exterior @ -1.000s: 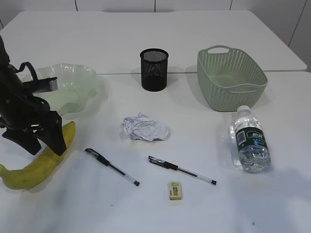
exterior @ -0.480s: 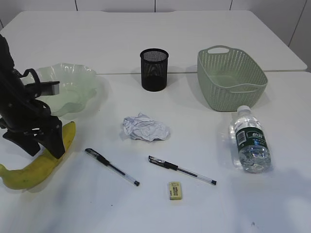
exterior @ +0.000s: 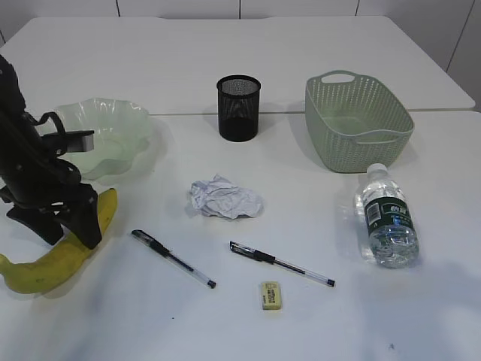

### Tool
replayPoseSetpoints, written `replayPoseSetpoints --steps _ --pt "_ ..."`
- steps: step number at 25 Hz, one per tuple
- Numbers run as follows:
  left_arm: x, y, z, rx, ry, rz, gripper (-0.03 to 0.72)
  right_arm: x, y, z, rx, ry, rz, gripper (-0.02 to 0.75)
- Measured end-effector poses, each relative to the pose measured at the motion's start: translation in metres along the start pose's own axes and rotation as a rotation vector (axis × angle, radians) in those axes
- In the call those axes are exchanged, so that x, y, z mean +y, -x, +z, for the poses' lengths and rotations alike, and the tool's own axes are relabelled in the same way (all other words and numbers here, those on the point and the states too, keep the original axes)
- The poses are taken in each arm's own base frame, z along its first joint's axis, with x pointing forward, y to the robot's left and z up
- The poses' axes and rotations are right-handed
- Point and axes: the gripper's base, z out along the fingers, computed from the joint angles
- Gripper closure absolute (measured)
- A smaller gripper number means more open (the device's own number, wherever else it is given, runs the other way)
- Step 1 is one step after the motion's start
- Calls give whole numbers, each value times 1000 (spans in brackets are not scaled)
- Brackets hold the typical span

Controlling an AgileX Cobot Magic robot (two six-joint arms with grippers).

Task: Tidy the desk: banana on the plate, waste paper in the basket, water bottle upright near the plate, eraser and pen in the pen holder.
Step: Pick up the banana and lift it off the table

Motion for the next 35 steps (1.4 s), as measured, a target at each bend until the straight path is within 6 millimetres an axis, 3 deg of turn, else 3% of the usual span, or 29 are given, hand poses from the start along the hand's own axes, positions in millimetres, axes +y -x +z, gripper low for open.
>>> replayPoseSetpoints --steps 12,22,35 --pt "5 1 13 31 2 -6 120 0 0 0 0 0 0 224" --pt "8 0 13 42 37 18 272 0 0 0 0 0 0 224" --pt "10 0 22 72 34 16 284 0 0 0 0 0 0 224"
